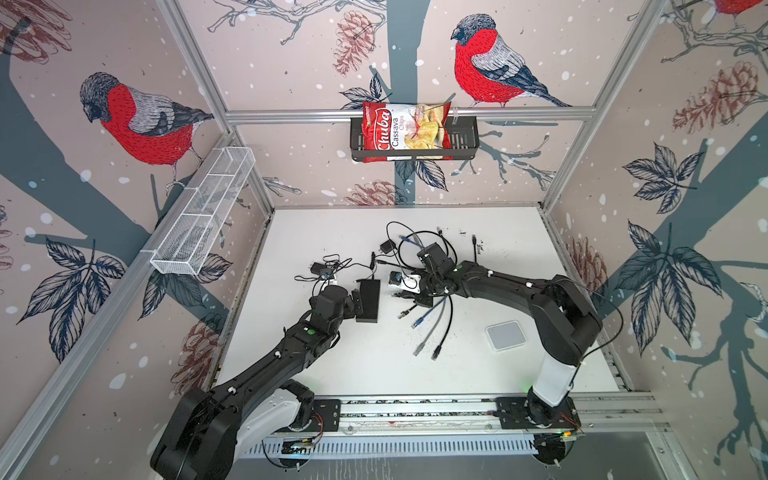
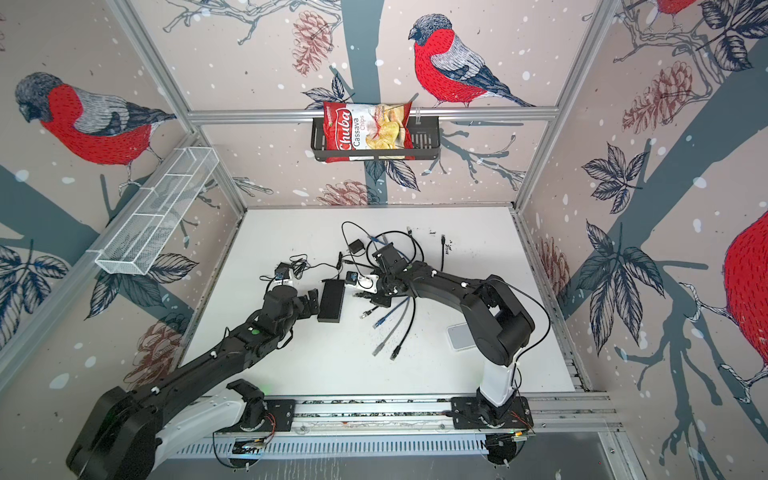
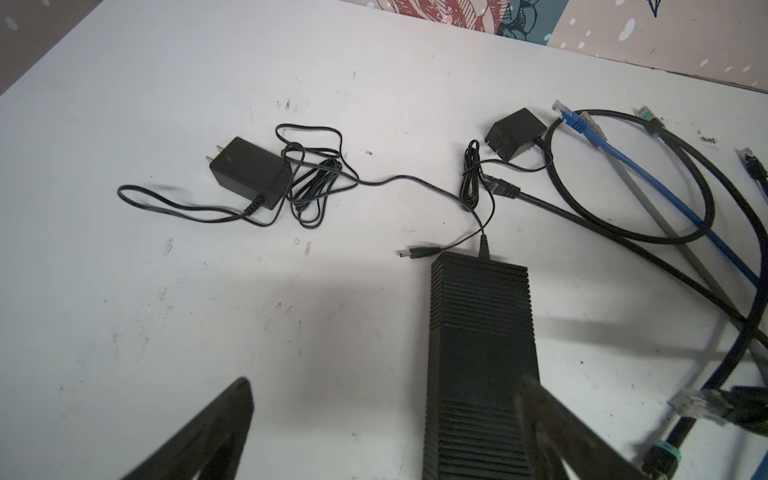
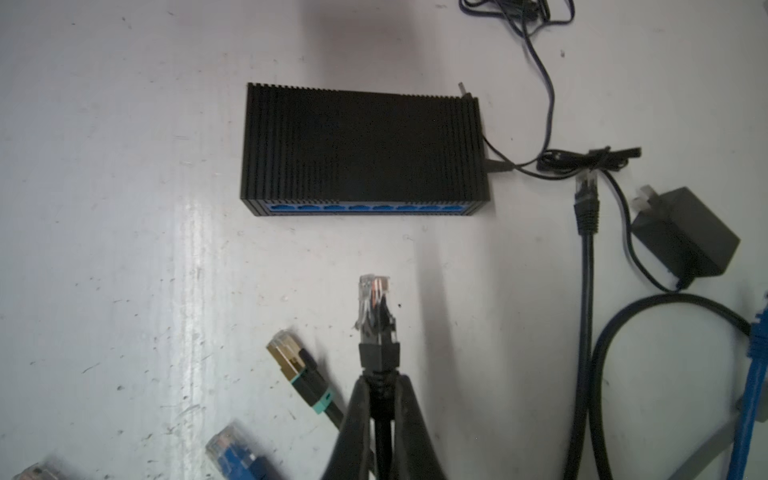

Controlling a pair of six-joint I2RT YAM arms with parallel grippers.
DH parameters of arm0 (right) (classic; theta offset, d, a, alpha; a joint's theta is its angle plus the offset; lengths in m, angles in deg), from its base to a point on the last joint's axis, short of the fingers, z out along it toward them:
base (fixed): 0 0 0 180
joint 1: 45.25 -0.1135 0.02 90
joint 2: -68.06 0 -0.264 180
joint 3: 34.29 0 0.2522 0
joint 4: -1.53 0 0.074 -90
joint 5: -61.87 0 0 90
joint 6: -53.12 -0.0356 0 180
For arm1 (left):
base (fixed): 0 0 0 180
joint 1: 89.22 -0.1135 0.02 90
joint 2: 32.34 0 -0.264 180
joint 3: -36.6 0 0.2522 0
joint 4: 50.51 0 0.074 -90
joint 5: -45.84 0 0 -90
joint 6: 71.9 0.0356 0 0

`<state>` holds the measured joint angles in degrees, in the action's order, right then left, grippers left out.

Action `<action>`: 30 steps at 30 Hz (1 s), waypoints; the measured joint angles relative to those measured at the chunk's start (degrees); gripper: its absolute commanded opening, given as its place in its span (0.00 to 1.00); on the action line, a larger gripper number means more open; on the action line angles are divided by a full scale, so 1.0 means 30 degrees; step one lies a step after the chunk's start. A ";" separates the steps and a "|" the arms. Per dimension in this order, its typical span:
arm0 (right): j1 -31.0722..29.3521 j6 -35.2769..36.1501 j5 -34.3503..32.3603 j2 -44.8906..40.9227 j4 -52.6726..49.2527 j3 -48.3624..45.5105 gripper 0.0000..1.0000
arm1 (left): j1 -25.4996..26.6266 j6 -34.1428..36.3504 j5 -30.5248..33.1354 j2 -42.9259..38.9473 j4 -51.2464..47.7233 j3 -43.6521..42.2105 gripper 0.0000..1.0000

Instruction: Insert the plug into the switch port

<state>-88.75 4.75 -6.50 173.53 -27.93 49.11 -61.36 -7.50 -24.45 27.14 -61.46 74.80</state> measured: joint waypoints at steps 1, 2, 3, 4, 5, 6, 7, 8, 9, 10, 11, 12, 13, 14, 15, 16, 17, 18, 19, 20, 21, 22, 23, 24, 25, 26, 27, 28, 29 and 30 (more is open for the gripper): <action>0.0175 -0.0248 0.0226 0.0437 -0.0262 0.0466 0.02 | -0.0022 0.0044 0.0000 0.0372 0.0007 0.0240 0.97; 0.0328 -0.0503 0.0488 0.0852 -0.0503 0.0925 0.02 | -0.0051 0.0051 -0.0007 0.0648 0.0022 0.0393 0.97; 0.0525 -0.0743 0.0867 0.1413 -0.0954 0.1559 0.02 | -0.0102 0.0058 0.0000 0.1100 0.0044 0.0656 0.96; 0.0765 -0.1064 0.1260 0.2047 -0.1384 0.2251 0.02 | -0.0146 0.0073 -0.0022 0.1566 0.0146 0.0903 0.95; 0.0954 -0.1421 0.1581 0.2514 -0.1603 0.2739 0.01 | -0.0189 0.0182 -0.0058 0.1931 0.0248 0.1100 0.95; 0.1129 -0.1574 0.1894 0.2994 -0.1982 0.3220 0.01 | -0.0226 0.0197 -0.0073 0.2324 0.0321 0.1319 0.95; 0.1304 -0.1974 0.2244 0.3475 -0.2295 0.3650 0.01 | -0.0248 0.0197 -0.0073 0.2725 0.0415 0.1523 0.95; 0.1399 -0.2106 0.2441 0.3818 -0.2528 0.3912 0.02 | -0.0255 0.0197 -0.0073 0.3060 0.0525 0.1668 0.95; 0.1435 -0.2499 0.2681 0.4116 -0.2812 0.4058 0.01 | -0.0262 0.0197 -0.0102 0.3402 0.0656 0.1785 0.94; 0.1450 -0.2572 0.2958 0.4313 -0.3053 0.4080 0.01 | -0.0262 0.0204 -0.0204 0.3657 0.0823 0.1851 0.94; 0.1450 -0.2907 0.3118 0.4430 -0.3191 0.4080 0.01 | -0.0262 0.0204 -0.0306 0.3861 0.0940 0.1894 0.94; 0.1464 -0.3067 0.3315 0.4539 -0.3315 0.4080 0.01 | -0.0262 0.0211 -0.0466 0.4065 0.1173 0.1902 0.94; 0.1486 -0.3402 0.3504 0.4619 -0.3410 0.4080 0.01 | -0.0262 0.0233 -0.0568 0.4291 0.1457 0.1909 0.93; 0.1508 -0.3490 0.3665 0.4685 -0.3461 0.4102 0.01 | -0.0262 0.0270 -0.0597 0.4444 0.1625 0.1909 0.93; 0.1508 -0.3687 0.3847 0.4779 -0.3497 0.4153 0.01 | -0.0262 0.0342 -0.0656 0.4619 0.1865 0.1909 0.92; 0.1515 -0.3963 0.3971 0.4881 -0.3497 0.4211 0.01 | -0.0262 0.0350 -0.0729 0.4779 0.2142 0.1902 0.92; 0.1515 -0.4000 0.4029 0.4947 -0.3526 0.4269 0.01 | -0.0262 0.0357 -0.0845 0.4889 0.2404 0.1887 0.91; 0.1515 -0.4146 0.4124 0.4998 -0.3563 0.4335 0.01 | -0.0270 0.0430 -0.0998 0.5020 0.2834 0.1807 0.90; 0.1508 -0.4466 0.4218 0.5049 -0.3592 0.4422 0.01 | -0.0270 0.0525 -0.1013 0.5129 0.3271 0.1683 0.89; 0.1515 -0.4495 0.4306 0.5093 -0.3606 0.4503 0.01 | -0.0270 0.0525 -0.1027 0.5238 0.3592 0.1574 0.88; 0.1523 -0.4714 0.4350 0.5158 -0.3621 0.4626 0.01 | -0.0270 0.0525 -0.1056 0.5399 0.3963 0.1457 0.88; 0.1559 -0.4976 0.4422 0.5260 -0.3621 0.4794 0.01 | -0.0270 0.0532 -0.1071 0.5574 0.4342 0.1348 0.88; 0.1588 -0.4983 0.4459 0.5348 -0.3614 0.4932 0.01 | -0.0270 0.0532 -0.1093 0.5741 0.4663 0.1290 0.88; 0.1632 -0.5151 0.4532 0.5464 -0.3621 0.5107 0.01 | -0.0270 0.0539 -0.1188 0.5967 0.5034 0.1268 0.87; 0.1676 -0.5442 0.4583 0.5595 -0.3614 0.5268 0.01 | -0.0270 0.0546 -0.1319 0.6237 0.5442 0.1268 0.87; 0.1683 -0.5435 0.4597 0.5719 -0.3606 0.5399 0.01 | -0.0270 0.0554 -0.1545 0.6462 0.5756 0.1268 0.87; 0.1727 -0.5493 0.4648 0.5865 -0.3614 0.5559 0.01 | -0.0270 0.0561 -0.1596 0.6725 0.6047 0.1275 0.87; 0.1741 -0.5523 0.4699 0.6025 -0.3621 0.5697 0.01 | -0.0270 0.0576 -0.1756 0.6972 0.6353 0.1290 0.87; 0.1741 -0.5617 0.4721 0.6149 -0.3621 0.5821 0.01 | -0.0270 0.0634 -0.1953 0.7162 0.6564 0.1290 0.87; 0.1734 -0.5872 0.4736 0.6258 -0.3628 0.5931 0.01 | -0.0270 0.0634 -0.2055 0.7373 0.6870 0.1290 0.87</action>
<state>-83.55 -12.87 7.70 192.30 -38.82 66.91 -62.17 -5.60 -30.62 49.26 -40.85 78.67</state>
